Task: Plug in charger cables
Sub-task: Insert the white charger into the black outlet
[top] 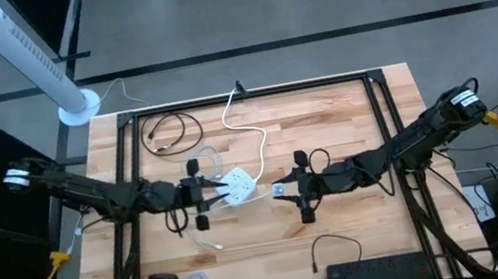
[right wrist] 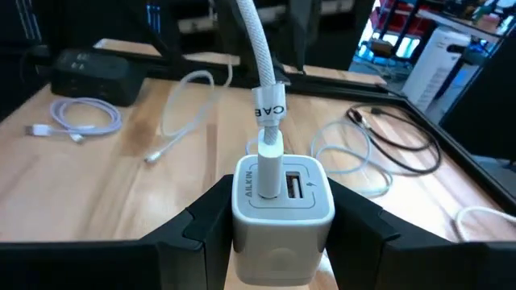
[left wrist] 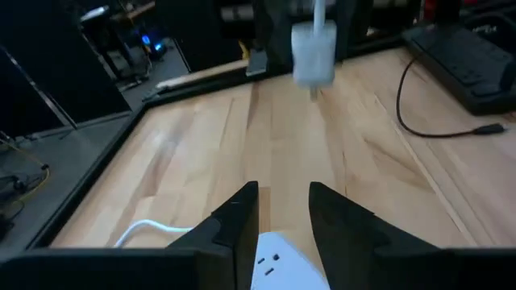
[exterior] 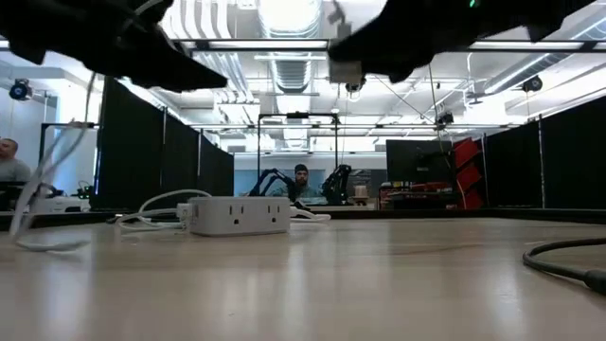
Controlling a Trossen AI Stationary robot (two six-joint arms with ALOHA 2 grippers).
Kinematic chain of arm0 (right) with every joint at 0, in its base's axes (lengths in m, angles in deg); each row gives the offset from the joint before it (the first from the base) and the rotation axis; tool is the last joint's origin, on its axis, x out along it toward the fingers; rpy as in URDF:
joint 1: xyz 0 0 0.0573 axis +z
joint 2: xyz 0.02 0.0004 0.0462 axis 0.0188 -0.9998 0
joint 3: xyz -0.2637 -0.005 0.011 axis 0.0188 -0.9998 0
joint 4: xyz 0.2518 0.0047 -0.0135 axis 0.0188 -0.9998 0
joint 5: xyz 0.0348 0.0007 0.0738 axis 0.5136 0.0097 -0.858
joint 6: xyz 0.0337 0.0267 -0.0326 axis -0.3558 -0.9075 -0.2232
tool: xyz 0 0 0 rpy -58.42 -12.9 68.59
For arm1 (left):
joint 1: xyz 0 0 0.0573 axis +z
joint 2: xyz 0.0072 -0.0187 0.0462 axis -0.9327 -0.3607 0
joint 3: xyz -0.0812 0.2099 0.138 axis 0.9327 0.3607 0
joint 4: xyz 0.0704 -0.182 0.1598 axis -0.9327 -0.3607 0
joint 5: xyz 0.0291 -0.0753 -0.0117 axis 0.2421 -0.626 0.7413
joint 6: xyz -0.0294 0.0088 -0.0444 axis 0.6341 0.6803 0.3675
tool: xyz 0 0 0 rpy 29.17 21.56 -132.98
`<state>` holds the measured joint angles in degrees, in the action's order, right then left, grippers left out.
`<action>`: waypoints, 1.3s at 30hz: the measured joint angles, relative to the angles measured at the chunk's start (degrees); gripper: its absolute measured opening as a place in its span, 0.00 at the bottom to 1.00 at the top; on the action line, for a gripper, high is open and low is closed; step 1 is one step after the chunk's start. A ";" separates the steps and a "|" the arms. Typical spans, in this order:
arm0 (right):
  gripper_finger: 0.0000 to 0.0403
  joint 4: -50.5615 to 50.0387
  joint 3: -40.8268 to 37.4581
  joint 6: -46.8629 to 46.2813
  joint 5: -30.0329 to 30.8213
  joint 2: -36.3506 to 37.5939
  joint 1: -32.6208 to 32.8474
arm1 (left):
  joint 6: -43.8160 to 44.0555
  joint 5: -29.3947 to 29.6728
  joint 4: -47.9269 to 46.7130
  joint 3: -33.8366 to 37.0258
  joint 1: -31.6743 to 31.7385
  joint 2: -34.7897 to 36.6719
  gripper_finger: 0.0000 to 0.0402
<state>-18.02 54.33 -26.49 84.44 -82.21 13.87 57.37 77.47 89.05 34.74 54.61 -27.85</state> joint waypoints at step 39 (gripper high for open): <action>0.35 -1.11 4.81 3.89 -9.12 3.34 17.03 | 25.04 46.09 -10.22 -0.47 0.88 -4.80 0.23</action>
<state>-19.13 59.14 -22.60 75.32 -78.87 30.91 82.41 123.55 78.83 34.27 55.49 -32.65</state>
